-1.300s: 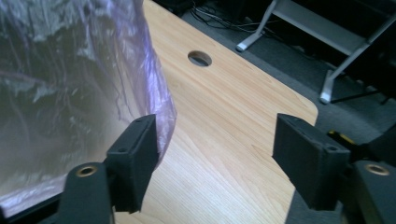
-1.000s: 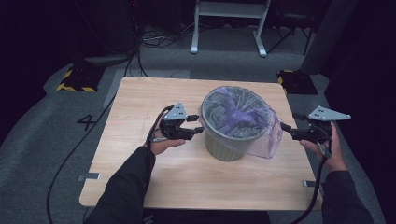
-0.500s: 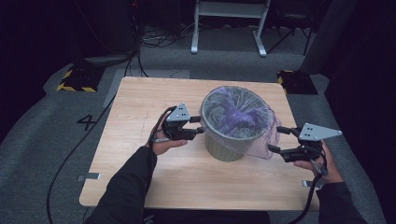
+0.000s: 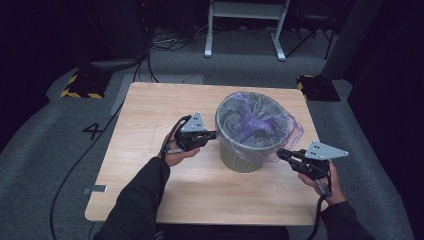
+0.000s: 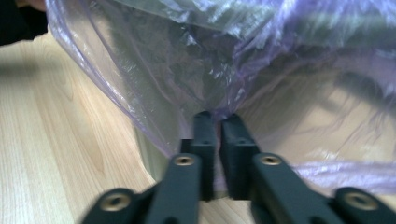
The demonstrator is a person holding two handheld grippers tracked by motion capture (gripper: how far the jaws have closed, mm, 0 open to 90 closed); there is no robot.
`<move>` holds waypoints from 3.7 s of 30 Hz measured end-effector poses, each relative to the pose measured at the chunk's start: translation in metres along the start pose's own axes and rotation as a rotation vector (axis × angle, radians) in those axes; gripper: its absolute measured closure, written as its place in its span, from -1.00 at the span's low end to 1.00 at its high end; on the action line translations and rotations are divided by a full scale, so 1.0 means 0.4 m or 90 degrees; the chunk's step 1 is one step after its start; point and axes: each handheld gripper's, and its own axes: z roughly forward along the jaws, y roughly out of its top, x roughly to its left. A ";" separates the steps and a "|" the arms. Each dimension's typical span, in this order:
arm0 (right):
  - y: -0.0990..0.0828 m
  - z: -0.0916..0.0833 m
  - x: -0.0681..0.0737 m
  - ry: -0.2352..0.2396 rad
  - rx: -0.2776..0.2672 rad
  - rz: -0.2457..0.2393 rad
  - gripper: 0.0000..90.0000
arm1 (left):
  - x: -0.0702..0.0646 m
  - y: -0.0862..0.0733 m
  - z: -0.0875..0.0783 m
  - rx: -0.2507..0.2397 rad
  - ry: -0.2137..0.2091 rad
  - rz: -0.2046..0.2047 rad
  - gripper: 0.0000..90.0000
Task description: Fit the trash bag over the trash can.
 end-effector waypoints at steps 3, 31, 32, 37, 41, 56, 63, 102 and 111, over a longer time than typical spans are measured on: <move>-0.016 0.008 -0.005 -0.003 0.002 0.015 1.00 | 0.003 -0.012 0.006 0.006 -0.001 -0.003 1.00; -0.115 0.084 -0.038 0.009 0.079 0.085 1.00 | 0.015 -0.127 0.075 0.059 0.006 -0.051 0.80; -0.116 0.085 -0.040 0.005 0.084 0.084 1.00 | 0.014 -0.129 0.071 0.057 0.007 -0.052 0.73; -0.126 0.080 -0.053 -0.009 0.087 0.098 1.00 | 0.005 -0.134 0.043 0.058 0.023 -0.047 0.34; -0.126 0.070 -0.054 -0.016 0.085 0.097 1.00 | -0.017 -0.133 0.021 0.088 0.036 -0.045 -0.19; -0.136 0.035 -0.059 -0.022 0.076 0.115 0.14 | -0.072 -0.221 -0.043 0.145 0.094 -0.094 -0.65; -0.141 0.020 -0.055 -0.031 0.085 0.118 -0.37 | -0.093 -0.264 -0.047 0.181 0.088 -0.091 -0.65; 0.037 -0.113 -0.041 -0.104 -0.017 0.059 -0.64 | -0.131 -0.347 -0.100 0.193 0.101 -0.134 -0.66; 0.074 -0.090 -0.040 -0.091 -0.019 0.046 -0.64 | -0.131 -0.347 -0.100 0.193 0.101 -0.134 -0.66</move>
